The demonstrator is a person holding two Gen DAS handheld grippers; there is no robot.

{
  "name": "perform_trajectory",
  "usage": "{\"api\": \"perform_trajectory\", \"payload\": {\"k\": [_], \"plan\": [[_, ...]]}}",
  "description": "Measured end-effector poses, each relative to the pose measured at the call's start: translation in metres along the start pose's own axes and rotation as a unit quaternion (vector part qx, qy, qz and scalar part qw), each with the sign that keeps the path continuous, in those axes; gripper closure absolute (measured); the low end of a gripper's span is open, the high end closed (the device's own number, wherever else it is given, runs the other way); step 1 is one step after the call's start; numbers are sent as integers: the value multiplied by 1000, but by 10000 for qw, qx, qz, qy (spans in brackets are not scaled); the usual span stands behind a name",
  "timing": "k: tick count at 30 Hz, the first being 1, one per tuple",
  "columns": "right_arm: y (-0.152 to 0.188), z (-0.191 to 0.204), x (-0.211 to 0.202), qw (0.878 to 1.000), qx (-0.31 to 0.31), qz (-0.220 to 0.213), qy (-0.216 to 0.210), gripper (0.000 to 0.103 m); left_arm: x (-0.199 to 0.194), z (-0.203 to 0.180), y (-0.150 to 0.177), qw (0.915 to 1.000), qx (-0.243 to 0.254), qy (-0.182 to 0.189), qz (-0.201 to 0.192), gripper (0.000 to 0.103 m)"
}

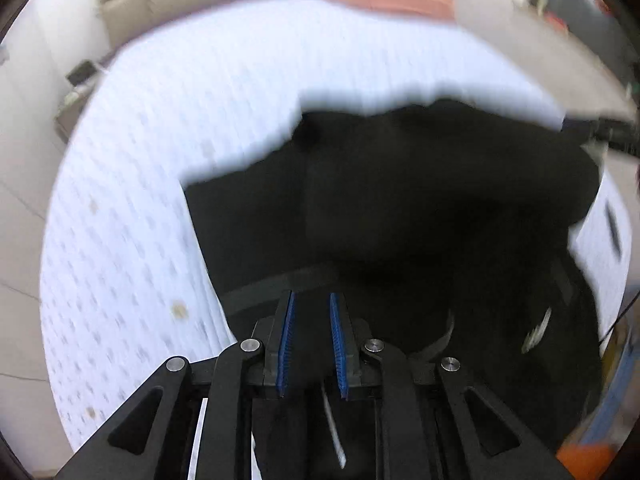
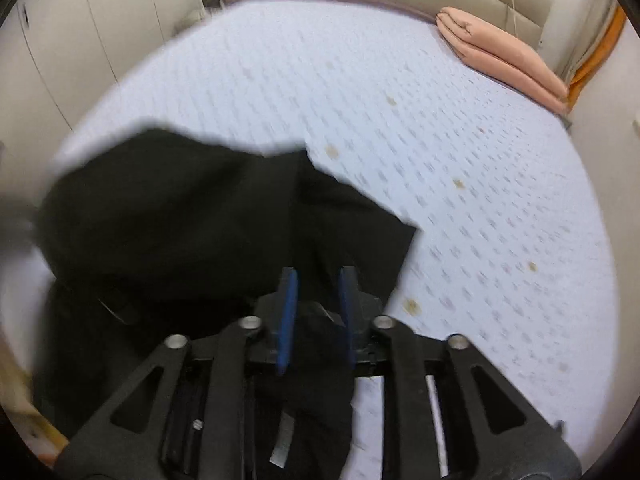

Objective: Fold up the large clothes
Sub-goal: 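Lower the folded hem onto the jacket and open both grippers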

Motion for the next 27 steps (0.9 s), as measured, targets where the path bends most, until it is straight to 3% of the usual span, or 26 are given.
{"api": "perform_trajectory", "payload": {"k": [4,8,12,15,17,19,22,24,27], "plan": [[-45,26,7,9953,353,-273,-861,56,-30,1,-68,9956,-435,398,-722,80],[-50,52,36,9901,532,64,-1294,56,-10,-19,-95,9911,-557,1054,-585,77],[-12,57,61,9878,414,605,-1373,55,26,-61,-60,9914,-199,1293,36,77],[24,61,87,9830,420,1113,-1395,55,51,-74,-9,9891,-345,1335,522,77],[49,62,107,9803,427,1427,-1296,55,73,-90,1,9887,-441,1217,758,77],[63,67,118,9808,272,1572,-1119,55,87,-93,11,9896,-525,1095,775,77],[70,69,133,9855,177,1457,-847,55,101,-99,14,9924,-622,789,713,76],[66,64,138,9857,294,1398,-899,55,98,-103,11,9931,-606,686,731,76],[63,62,121,9836,411,1372,-1094,55,77,-101,9,9923,-668,812,648,76]]}}
Point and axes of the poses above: each gripper's, at about its wrist camera, not at the fingertips, and x roughly the way its jaws point, z to its left, y to its underside, the point moved 4 cm from there along x, roughly the way its jaws point, and after that the axes turned 9 degrees about -y, right-handed, at the moved point
